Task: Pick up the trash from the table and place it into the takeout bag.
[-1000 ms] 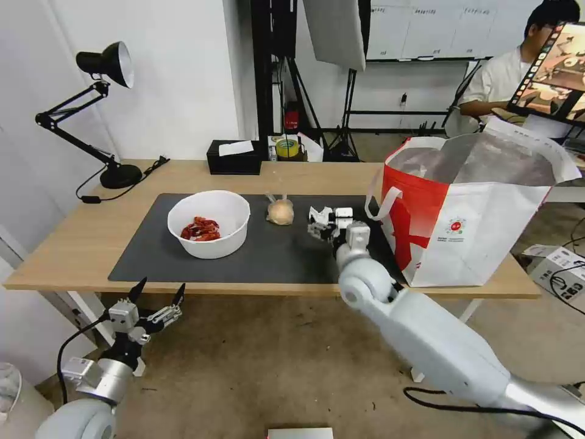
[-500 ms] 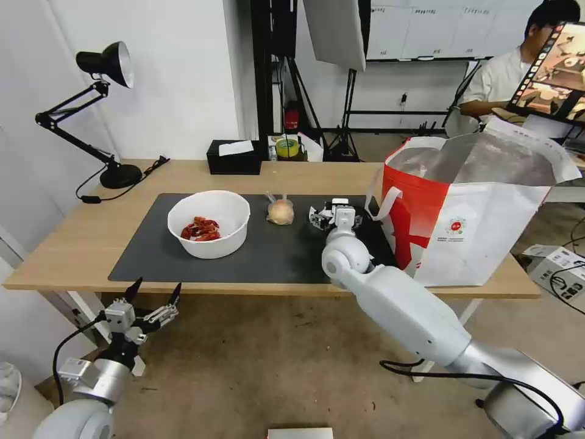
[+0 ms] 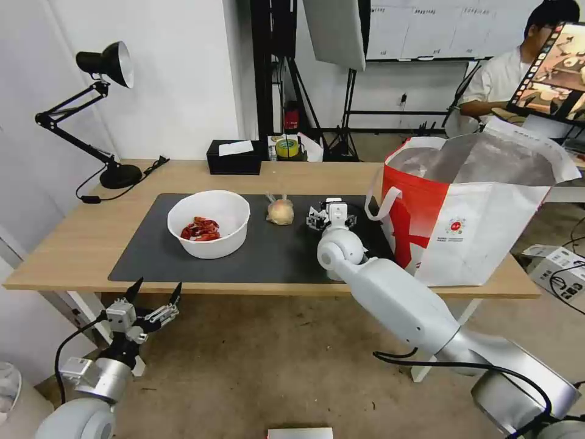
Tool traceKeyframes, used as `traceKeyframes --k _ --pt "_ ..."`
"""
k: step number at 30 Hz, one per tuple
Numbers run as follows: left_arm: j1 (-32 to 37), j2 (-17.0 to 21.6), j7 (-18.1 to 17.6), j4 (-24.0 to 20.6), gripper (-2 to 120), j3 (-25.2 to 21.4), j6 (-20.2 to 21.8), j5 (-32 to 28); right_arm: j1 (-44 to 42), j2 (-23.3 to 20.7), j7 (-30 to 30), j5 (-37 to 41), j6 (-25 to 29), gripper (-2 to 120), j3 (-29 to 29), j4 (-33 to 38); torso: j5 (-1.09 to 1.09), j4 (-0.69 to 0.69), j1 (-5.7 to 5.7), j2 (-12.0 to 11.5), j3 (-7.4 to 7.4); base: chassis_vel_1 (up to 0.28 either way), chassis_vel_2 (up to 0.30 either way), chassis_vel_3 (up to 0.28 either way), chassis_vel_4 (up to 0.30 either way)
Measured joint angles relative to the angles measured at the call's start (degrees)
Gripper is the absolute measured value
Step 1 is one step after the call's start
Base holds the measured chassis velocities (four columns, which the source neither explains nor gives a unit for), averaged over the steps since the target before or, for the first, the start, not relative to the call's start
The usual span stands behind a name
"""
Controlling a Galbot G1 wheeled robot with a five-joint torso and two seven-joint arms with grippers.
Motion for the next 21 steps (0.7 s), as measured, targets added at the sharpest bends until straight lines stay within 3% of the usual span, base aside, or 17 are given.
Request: traceKeyframes --k 21 --pt "-0.08 0.11 -0.18 -0.16 100 0.16 0.18 -0.18 1.07 0.47 -3.05 0.59 -1.84 100 0.09 -2.28 0.0 0.0 0.0 0.0 0.0 0.0 0.0 0.0 0.0"
